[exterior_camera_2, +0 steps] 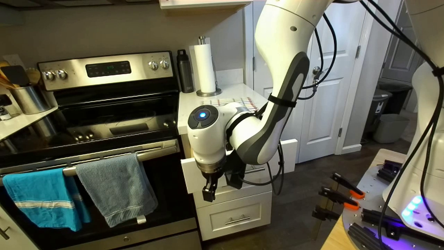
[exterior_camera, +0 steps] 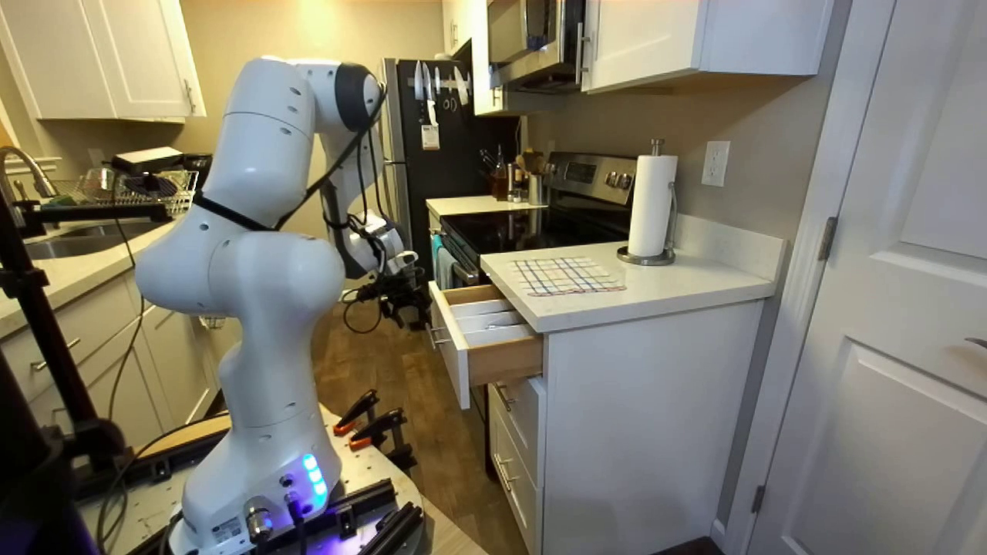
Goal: Open the topmost drawer
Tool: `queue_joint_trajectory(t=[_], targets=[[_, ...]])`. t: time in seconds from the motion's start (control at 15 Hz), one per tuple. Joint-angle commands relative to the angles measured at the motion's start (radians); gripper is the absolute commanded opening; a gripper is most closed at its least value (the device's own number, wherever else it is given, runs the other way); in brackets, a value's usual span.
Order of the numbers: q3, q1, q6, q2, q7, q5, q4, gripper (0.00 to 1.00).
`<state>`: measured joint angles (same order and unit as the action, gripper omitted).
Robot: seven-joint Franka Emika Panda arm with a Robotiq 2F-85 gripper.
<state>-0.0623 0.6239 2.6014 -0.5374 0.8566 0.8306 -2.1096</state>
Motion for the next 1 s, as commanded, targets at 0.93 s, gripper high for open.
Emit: queue_joint_trajectory(t=[0.93], targets=[[-0.129, 0.111, -0.058, 0.082, 0.244, 0.31, 0.077, 1.0]])
